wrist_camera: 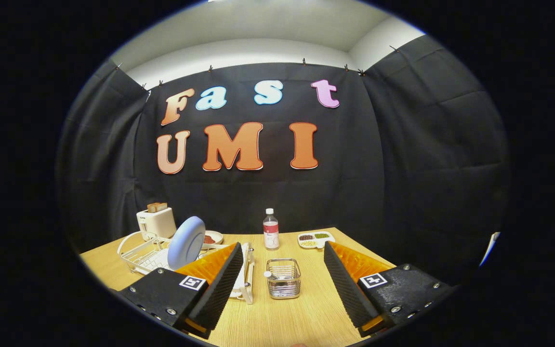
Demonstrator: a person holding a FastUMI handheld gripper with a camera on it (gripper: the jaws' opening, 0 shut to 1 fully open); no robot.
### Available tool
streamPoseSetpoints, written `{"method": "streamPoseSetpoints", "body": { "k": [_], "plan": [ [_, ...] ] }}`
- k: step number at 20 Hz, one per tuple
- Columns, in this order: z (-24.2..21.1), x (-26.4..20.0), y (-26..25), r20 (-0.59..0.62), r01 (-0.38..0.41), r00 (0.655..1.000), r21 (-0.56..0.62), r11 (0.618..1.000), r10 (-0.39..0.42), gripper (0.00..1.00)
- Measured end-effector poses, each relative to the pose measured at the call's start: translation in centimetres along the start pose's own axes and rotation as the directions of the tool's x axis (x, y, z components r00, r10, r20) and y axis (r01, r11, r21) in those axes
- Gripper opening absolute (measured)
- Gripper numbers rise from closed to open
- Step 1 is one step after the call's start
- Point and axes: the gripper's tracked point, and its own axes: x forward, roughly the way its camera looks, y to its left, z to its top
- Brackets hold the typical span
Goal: Take the plate from the dish rack, then take the spoon from the basket and place it into the plate.
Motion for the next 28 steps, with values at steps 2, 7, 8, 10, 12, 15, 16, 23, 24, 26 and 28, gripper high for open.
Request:
{"method": "streamPoseSetpoints", "body": {
  "k": [2, 7, 8, 10, 12, 15, 16, 23, 24, 26, 28],
  "plan": [
    [0.1, 0.3, 0.7, -0.008, -0.006, 1.0, 0.006, 1.0, 0.006, 1.0],
    [1.4, 1.7, 4.4, -0.037, -0.04, 0.999, -0.03, 0.999, 0.039, 1.0],
    [1.6, 2.1, 5.5, -0.043, -0.051, 0.998, -0.04, 0.998, 0.05, 1.0],
    [2.0, 3.0, 7.9, -0.06, -0.079, 0.995, -0.053, 0.996, 0.076, 1.0],
    [1.9, 4.1, 10.7, -0.089, -0.112, 0.99, -0.059, 0.992, 0.107, 1.0],
    [1.5, 6.1, 15.0, -0.156, -0.172, 0.974, -0.037, 0.984, 0.164, 1.0],
    [1.2, 6.7, 16.2, -0.175, -0.18, 0.969, -0.032, 0.983, 0.172, 1.0],
    [-2.6, 13.0, 21.7, -0.325, -0.15, 0.935, 0.011, 0.989, 0.145, 1.0],
    [-3.5, 14.0, 22.0, -0.358, -0.136, 0.925, 0.015, 0.991, 0.132, 1.0],
    [-5.2, 15.6, 22.6, -0.425, -0.111, 0.899, 0.015, 0.994, 0.106, 1.0],
    [-6.8, 17.0, 22.9, -0.486, -0.082, 0.87, 0.027, 0.996, 0.085, 1.0]
  ]
}}
